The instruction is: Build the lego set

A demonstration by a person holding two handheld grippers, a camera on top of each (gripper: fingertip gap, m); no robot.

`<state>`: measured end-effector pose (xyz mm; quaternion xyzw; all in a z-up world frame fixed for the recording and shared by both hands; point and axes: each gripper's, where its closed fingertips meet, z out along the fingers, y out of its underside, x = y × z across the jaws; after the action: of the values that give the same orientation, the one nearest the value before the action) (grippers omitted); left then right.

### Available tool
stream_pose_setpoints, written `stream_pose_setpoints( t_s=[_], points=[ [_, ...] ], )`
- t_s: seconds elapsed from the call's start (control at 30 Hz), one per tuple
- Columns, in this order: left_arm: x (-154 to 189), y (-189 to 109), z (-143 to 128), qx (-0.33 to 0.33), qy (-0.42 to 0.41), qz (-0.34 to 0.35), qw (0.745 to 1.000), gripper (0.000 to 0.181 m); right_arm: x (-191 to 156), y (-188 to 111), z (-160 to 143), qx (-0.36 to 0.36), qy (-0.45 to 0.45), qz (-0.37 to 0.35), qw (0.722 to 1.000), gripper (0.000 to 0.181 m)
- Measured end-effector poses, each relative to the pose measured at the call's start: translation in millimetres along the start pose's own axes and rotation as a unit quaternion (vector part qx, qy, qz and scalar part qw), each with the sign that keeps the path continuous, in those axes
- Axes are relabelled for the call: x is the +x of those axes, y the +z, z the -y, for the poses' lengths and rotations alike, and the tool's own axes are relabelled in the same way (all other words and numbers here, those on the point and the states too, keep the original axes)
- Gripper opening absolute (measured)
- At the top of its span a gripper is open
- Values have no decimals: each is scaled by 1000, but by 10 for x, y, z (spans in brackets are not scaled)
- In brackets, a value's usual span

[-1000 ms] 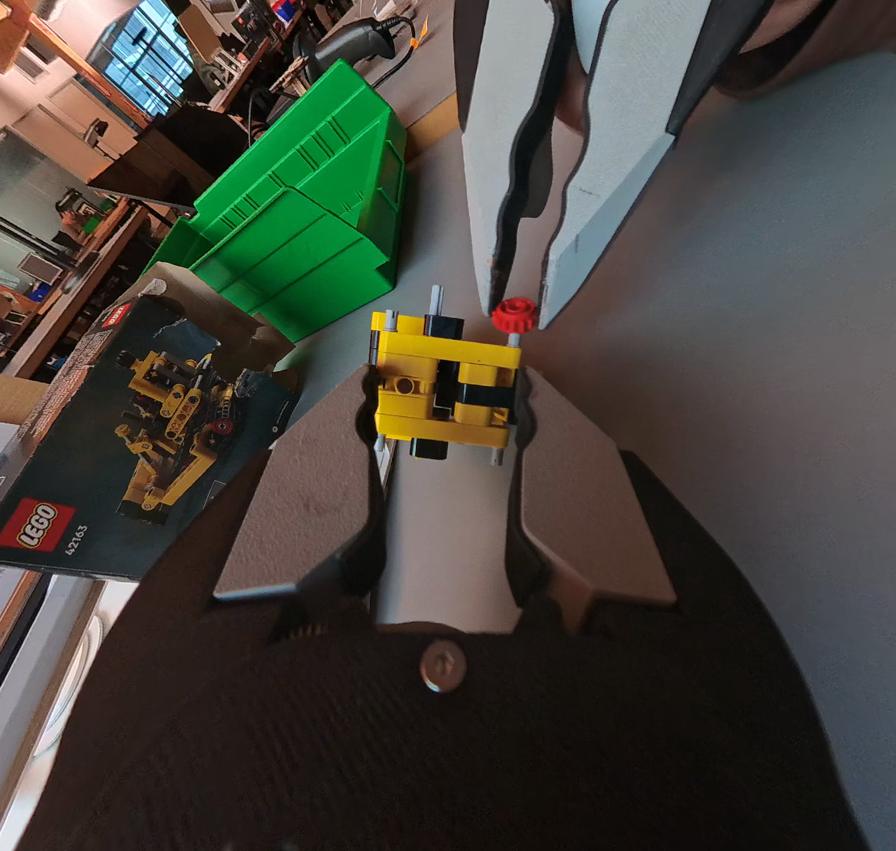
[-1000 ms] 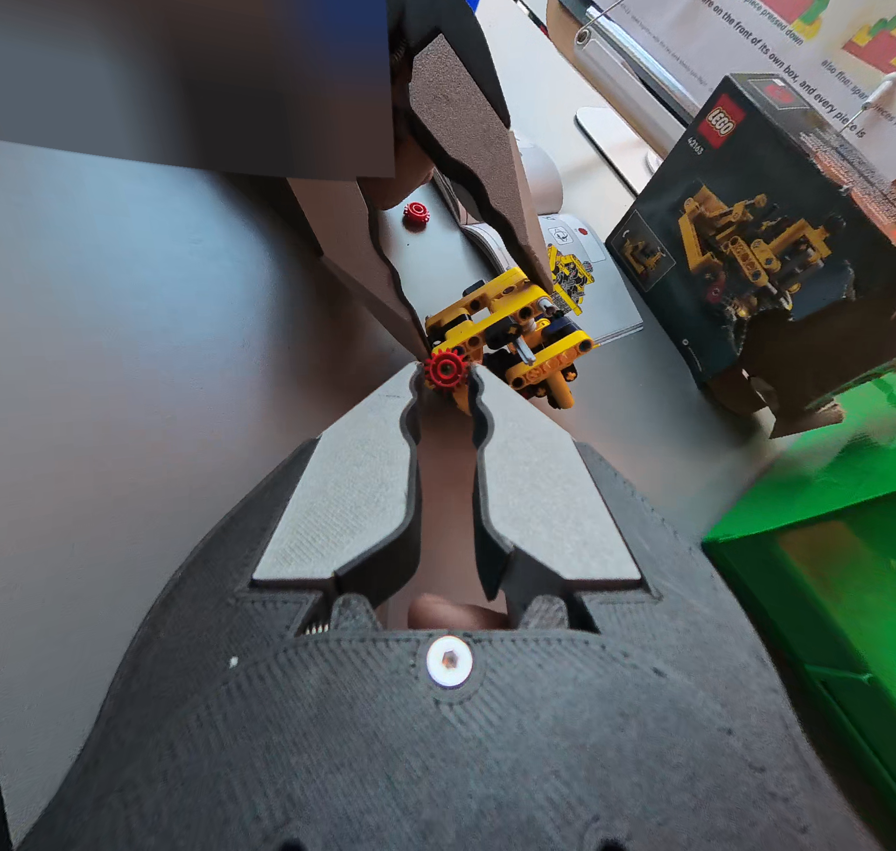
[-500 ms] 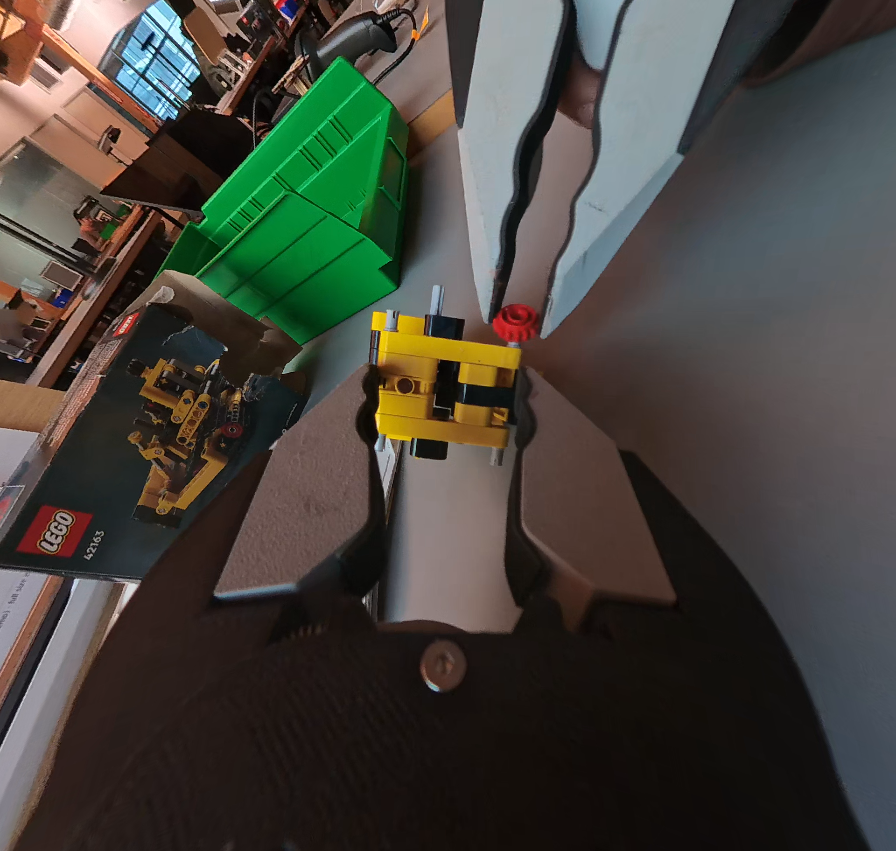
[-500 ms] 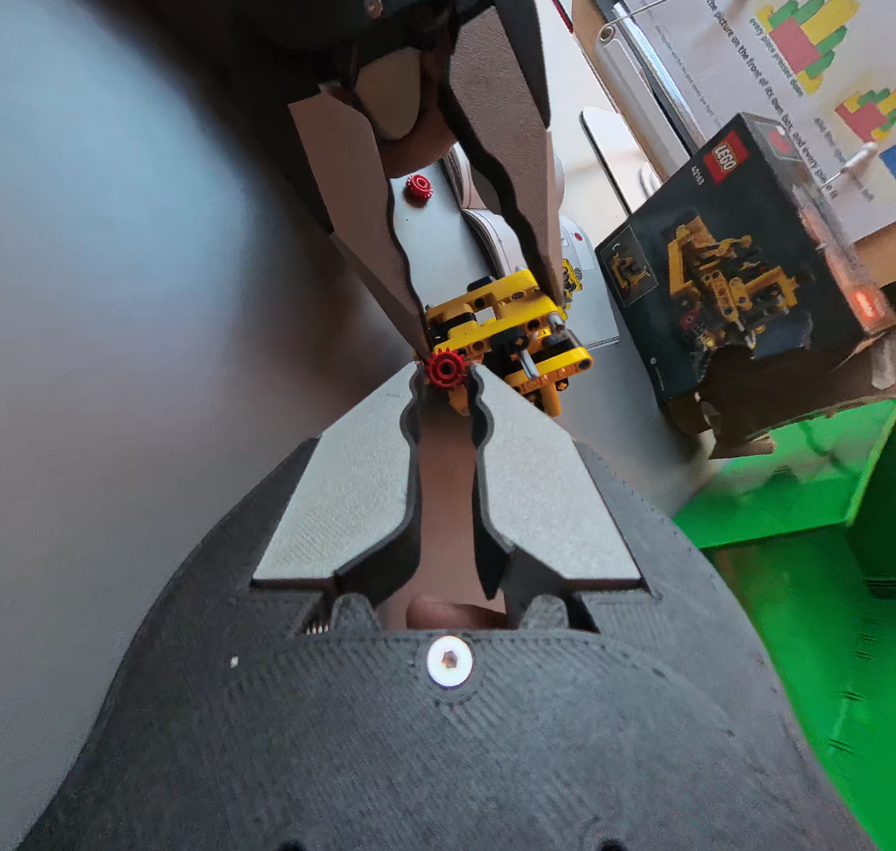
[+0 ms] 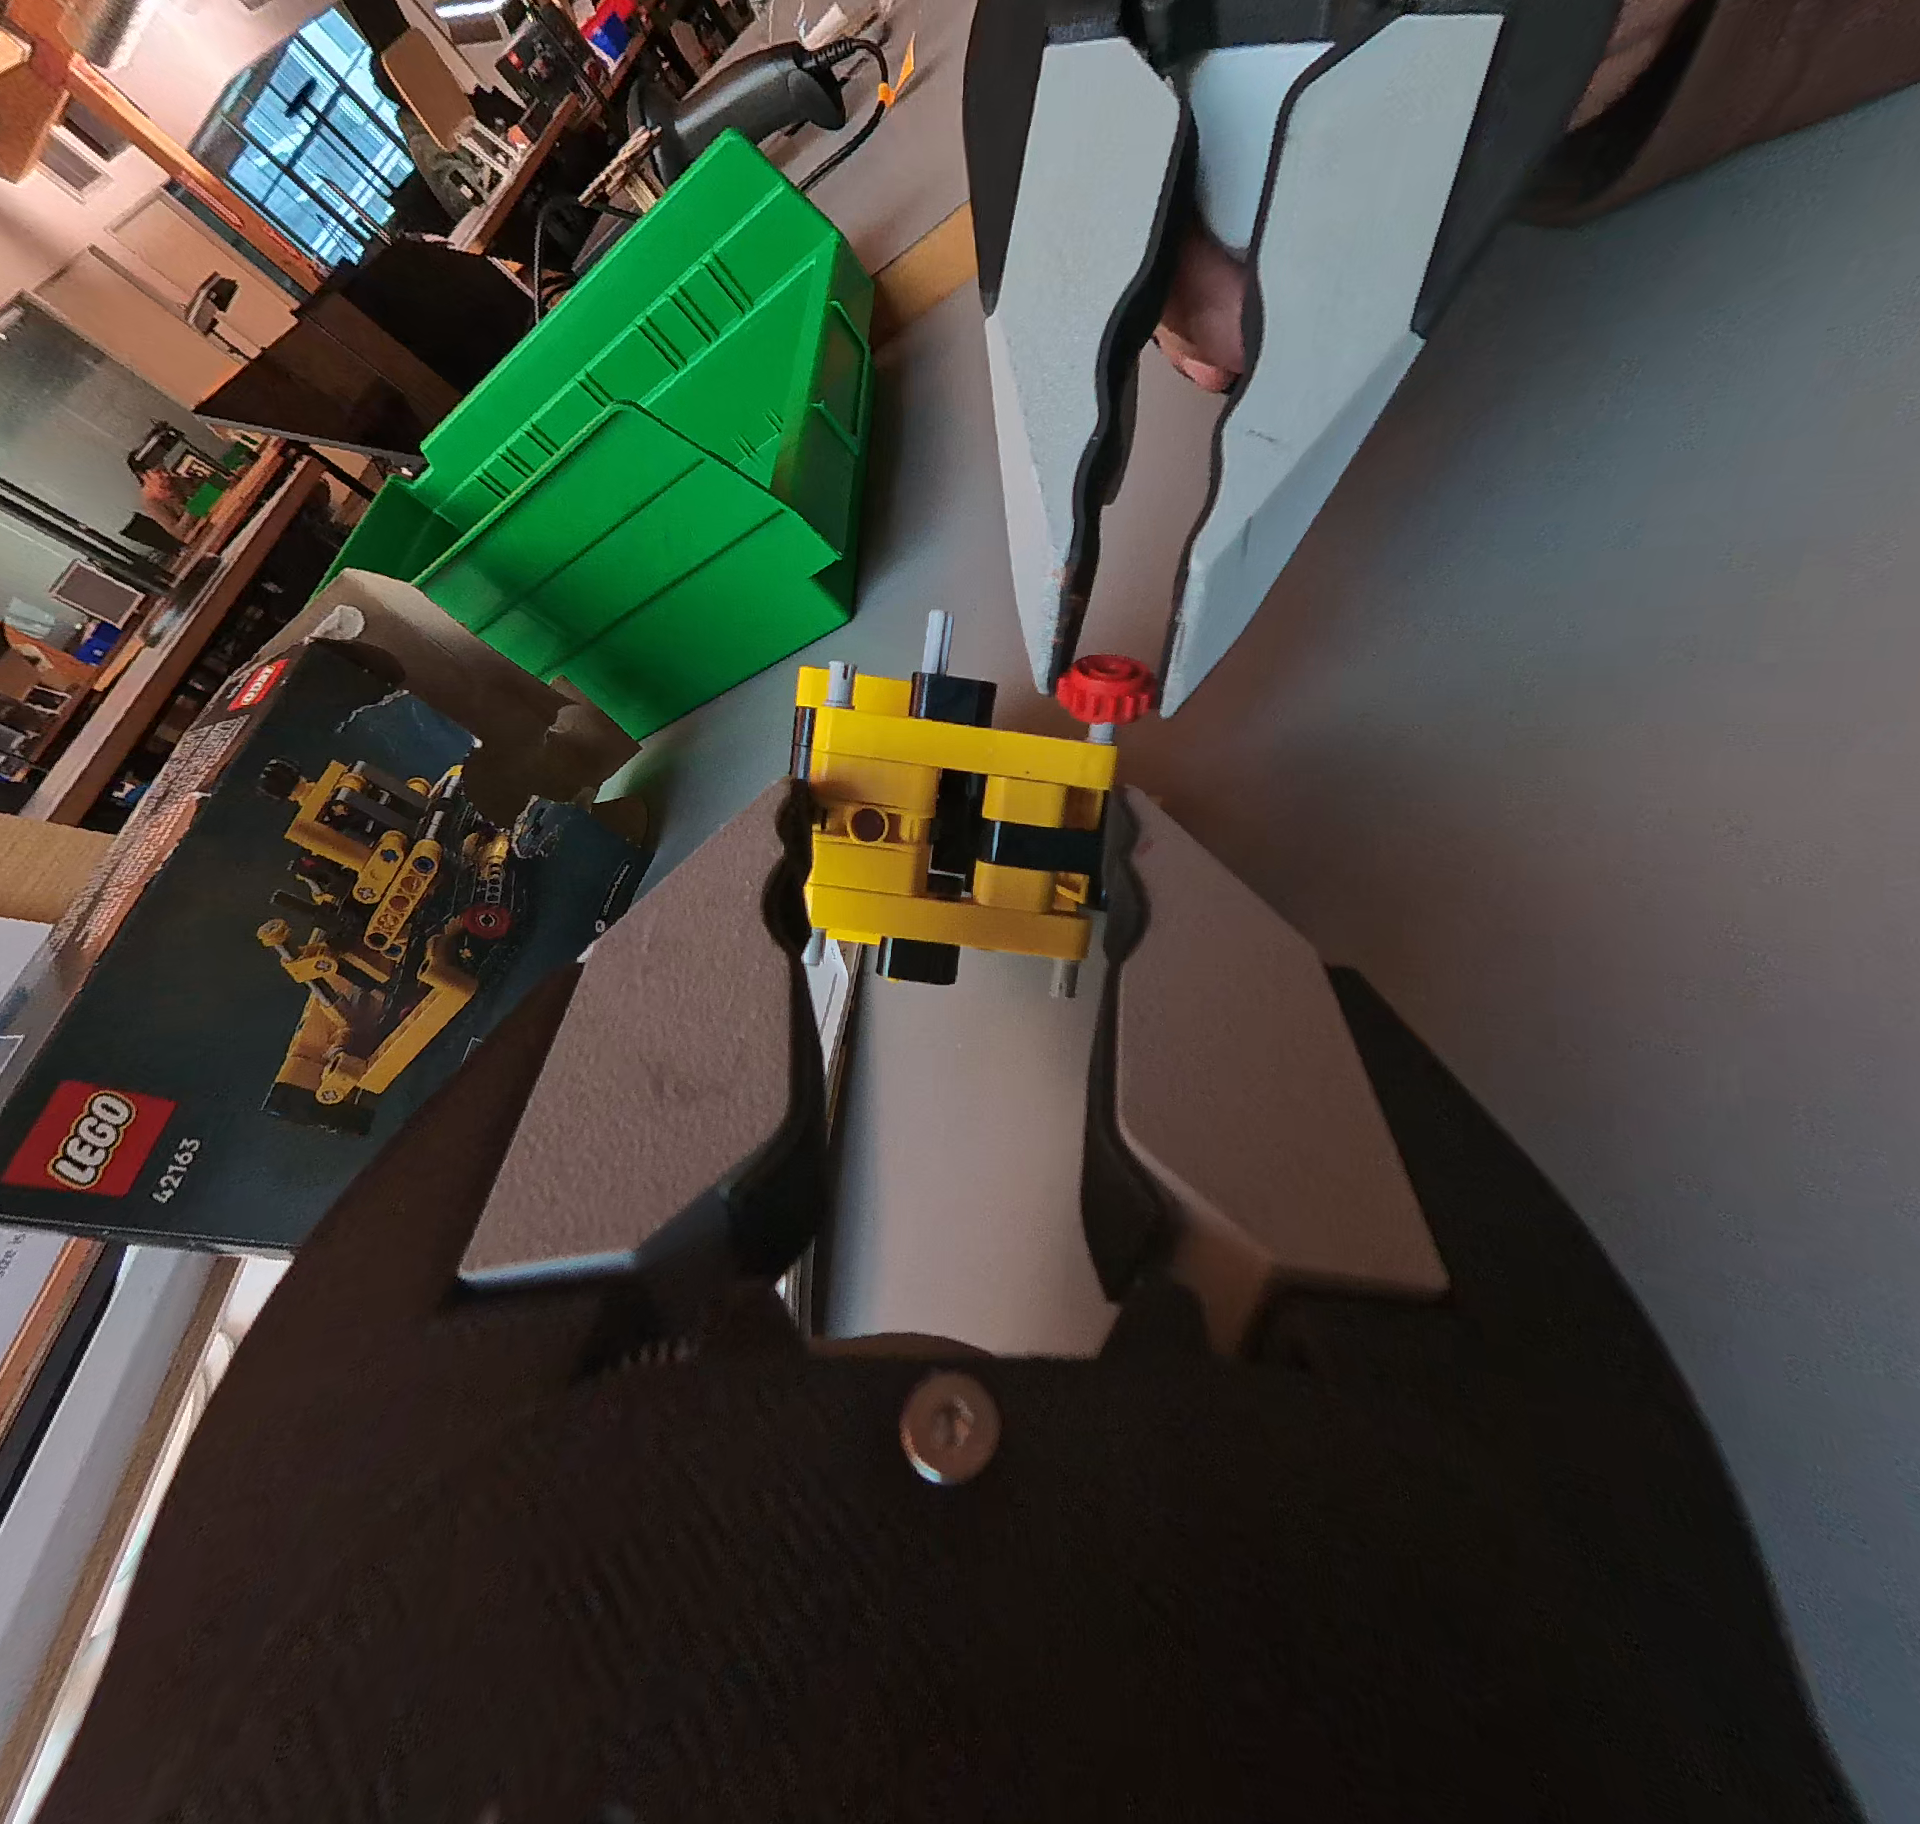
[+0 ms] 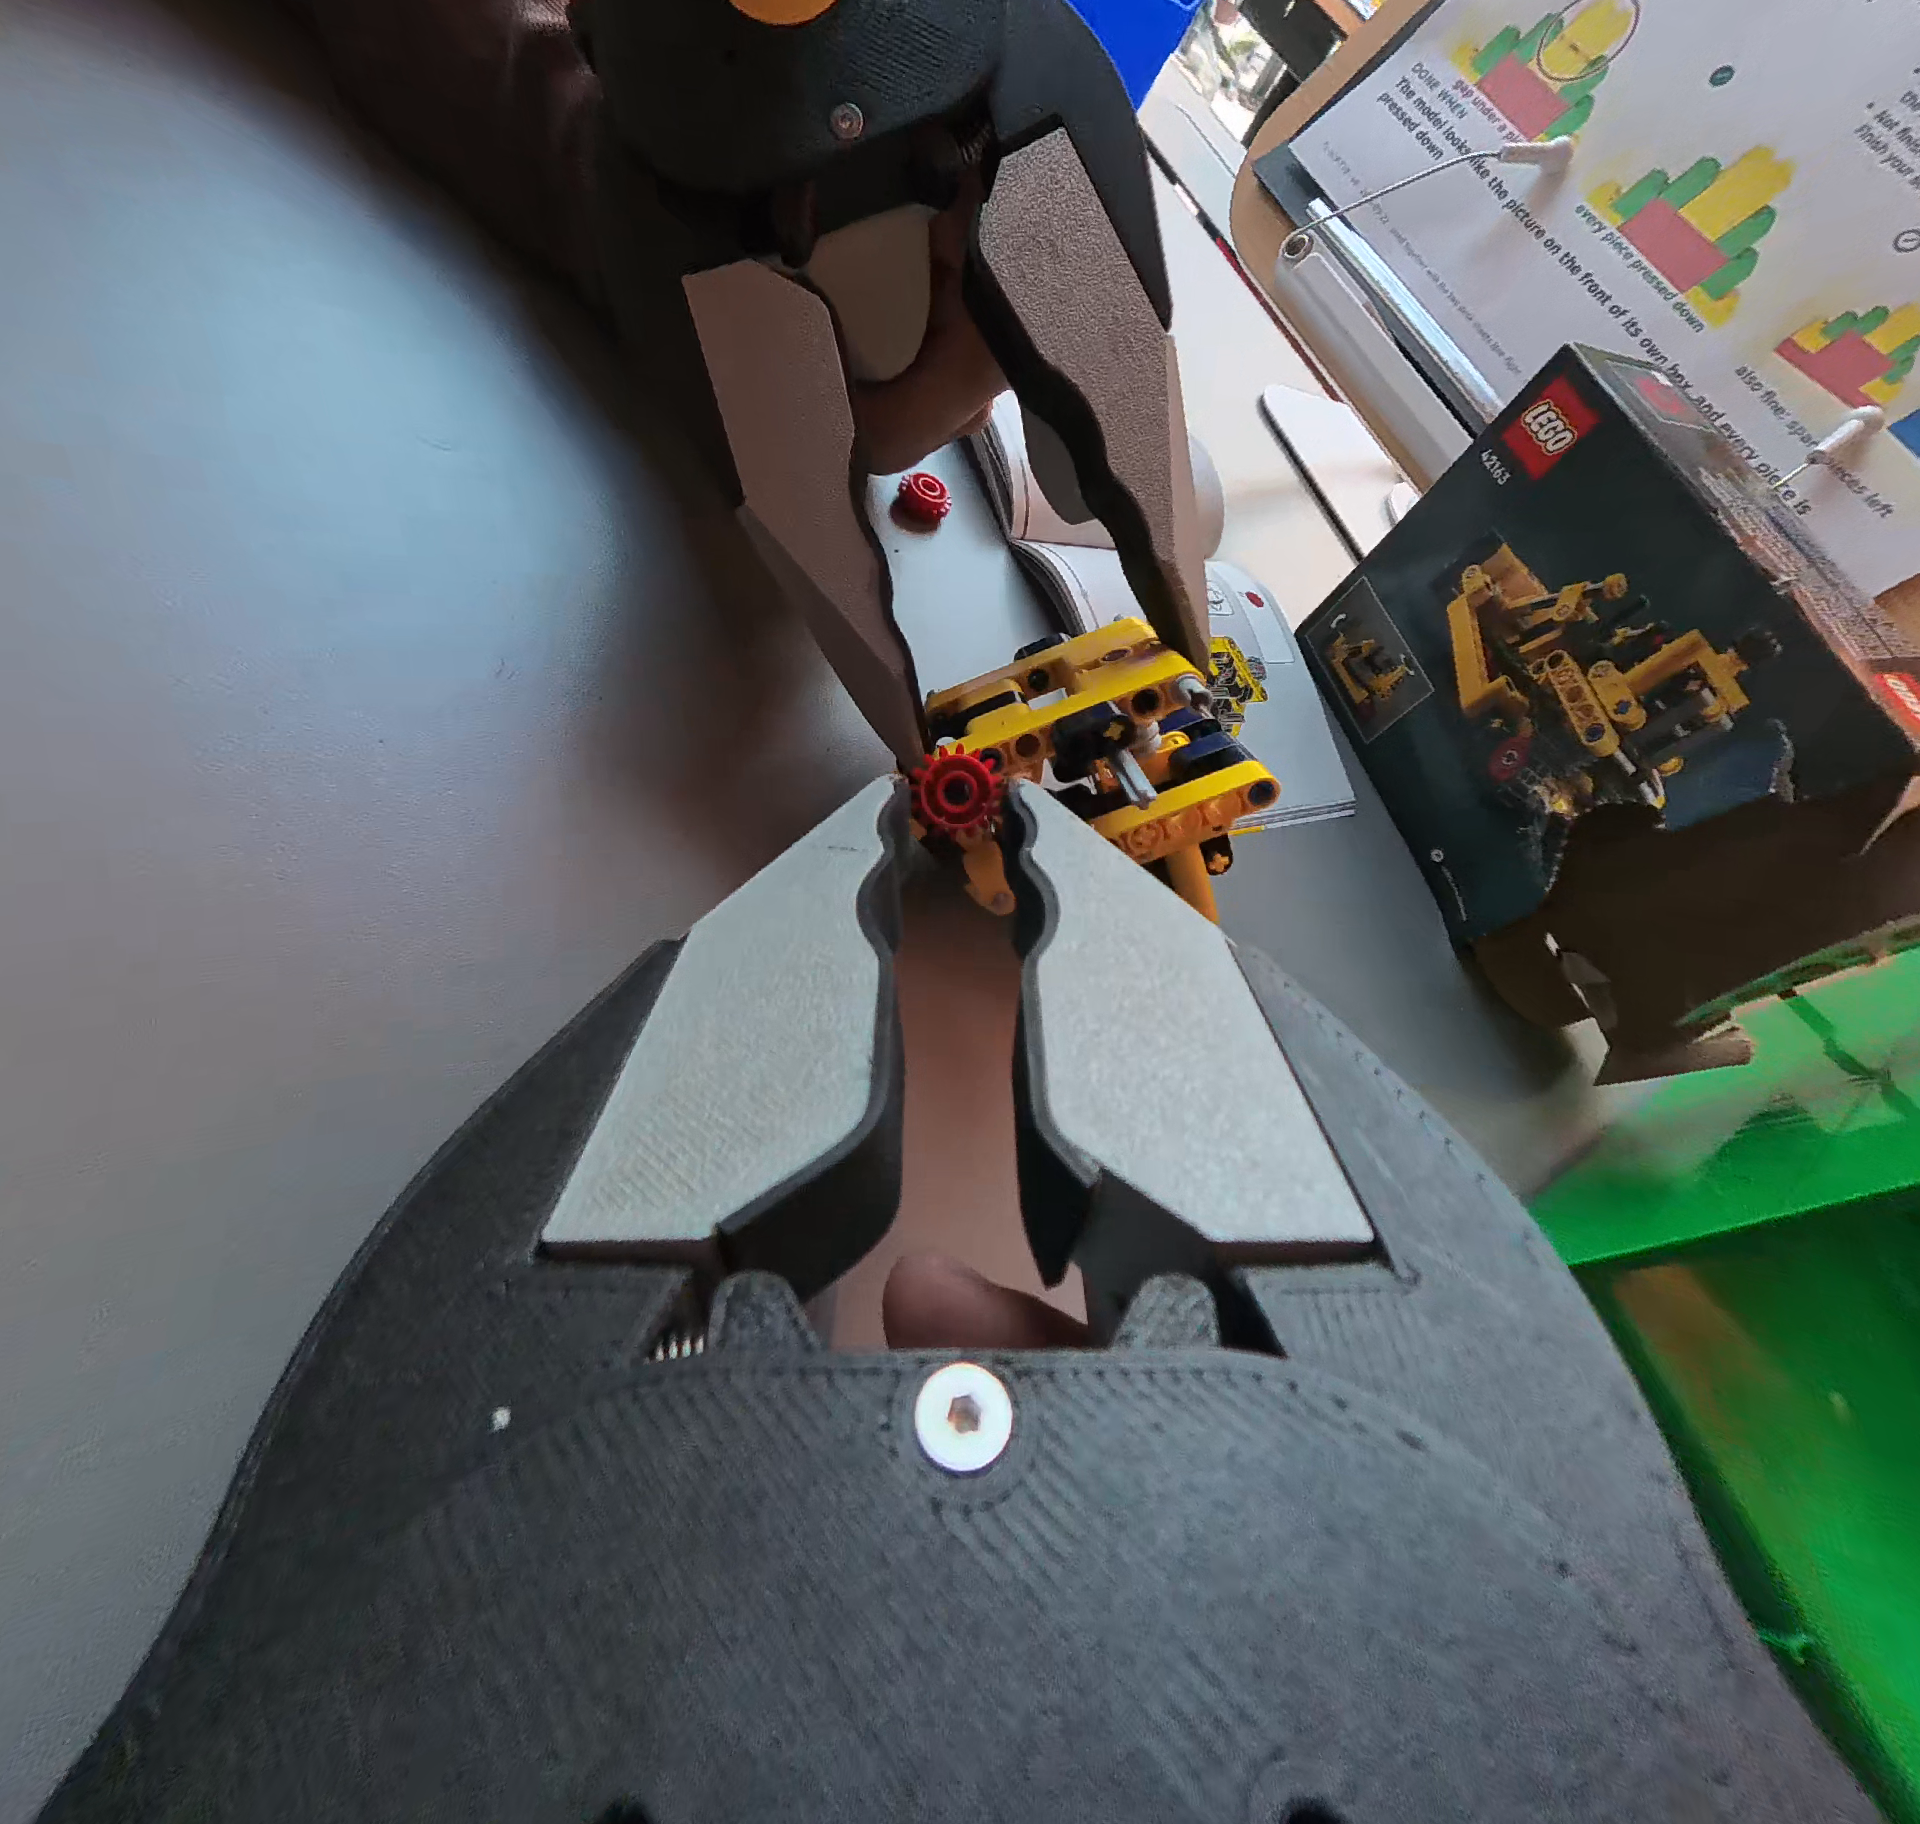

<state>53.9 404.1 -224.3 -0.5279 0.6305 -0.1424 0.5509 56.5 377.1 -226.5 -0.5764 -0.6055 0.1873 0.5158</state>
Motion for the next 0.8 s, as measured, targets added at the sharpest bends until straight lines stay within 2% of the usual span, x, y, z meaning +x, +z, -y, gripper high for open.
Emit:
stream_pose_setpoints(
  t_s=[0.3, 0.63, 0.8],
  points=[
    [-1, 8, 4, 1, 6, 2, 1000, 55, -4, -6, -16, 17, -21, 34, 999, 14],
    [-12, 17, -1, 4, 9, 2, 1000, 54, 5, -7, -17, 64, -127, 50, 989, 14],
    [-20, 12, -10, 4, 6, -2, 1000, 54, 10, -3, -10, 68, -144, 38, 986, 14]
  ],
)
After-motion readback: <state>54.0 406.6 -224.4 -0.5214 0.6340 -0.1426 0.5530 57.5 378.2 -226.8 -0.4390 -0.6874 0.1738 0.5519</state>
